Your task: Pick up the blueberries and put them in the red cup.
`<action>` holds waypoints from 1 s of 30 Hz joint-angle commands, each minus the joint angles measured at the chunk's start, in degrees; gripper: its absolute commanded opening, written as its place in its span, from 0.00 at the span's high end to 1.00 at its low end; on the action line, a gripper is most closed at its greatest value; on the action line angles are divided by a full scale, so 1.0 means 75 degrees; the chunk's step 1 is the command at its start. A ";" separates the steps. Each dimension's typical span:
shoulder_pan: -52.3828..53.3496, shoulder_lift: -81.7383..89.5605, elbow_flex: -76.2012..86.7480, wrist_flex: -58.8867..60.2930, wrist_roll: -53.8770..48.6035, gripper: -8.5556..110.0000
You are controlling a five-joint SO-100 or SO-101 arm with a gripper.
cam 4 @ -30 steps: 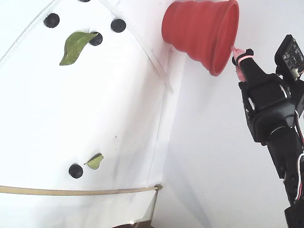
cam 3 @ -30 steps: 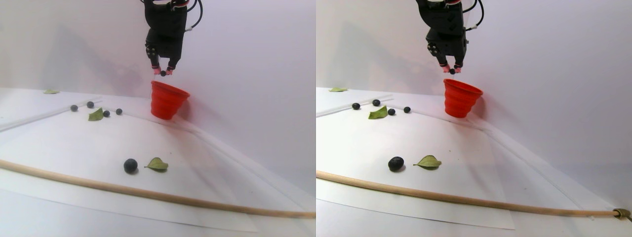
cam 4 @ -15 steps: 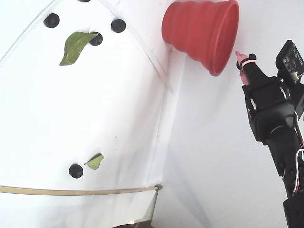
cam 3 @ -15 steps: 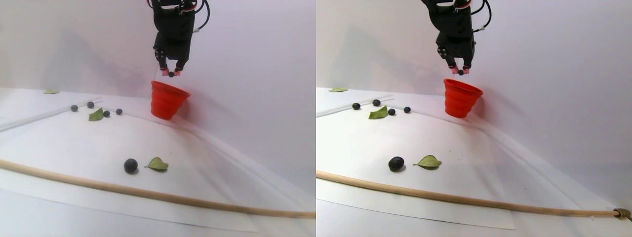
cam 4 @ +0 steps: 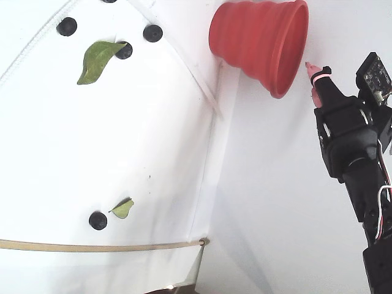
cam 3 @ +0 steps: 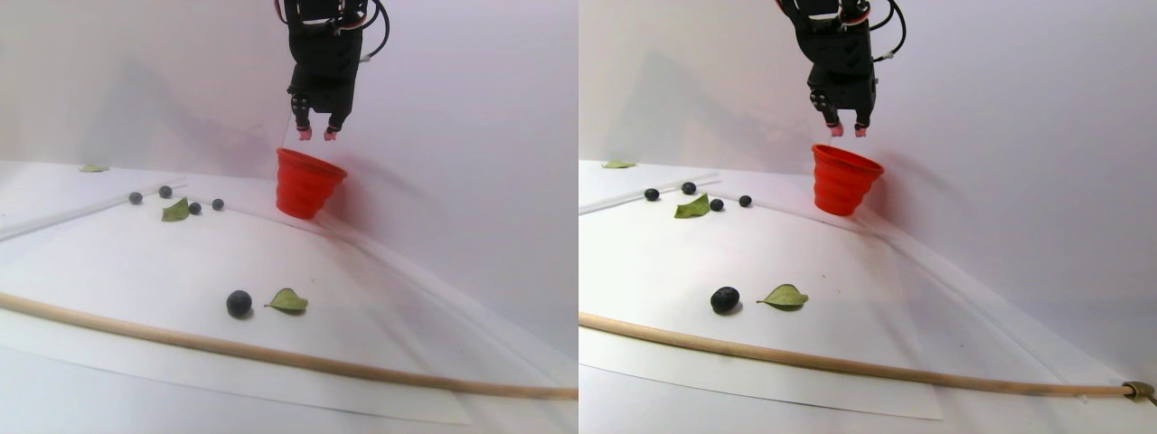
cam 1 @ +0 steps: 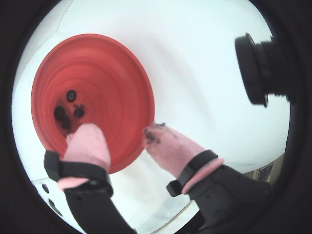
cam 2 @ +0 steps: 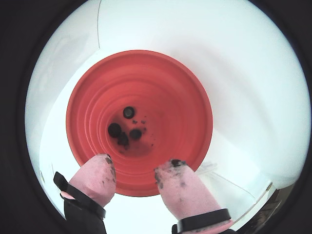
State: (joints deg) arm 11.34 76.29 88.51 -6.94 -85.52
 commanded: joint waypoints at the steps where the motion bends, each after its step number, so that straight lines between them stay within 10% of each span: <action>1: 0.0480 0.0422 -0.0691 0.0000 -0.0082 0.78; 30: -0.0012 0.1910 0.1160 0.0000 0.0141 0.79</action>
State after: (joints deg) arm 11.07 81.47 97.38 -6.94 -84.90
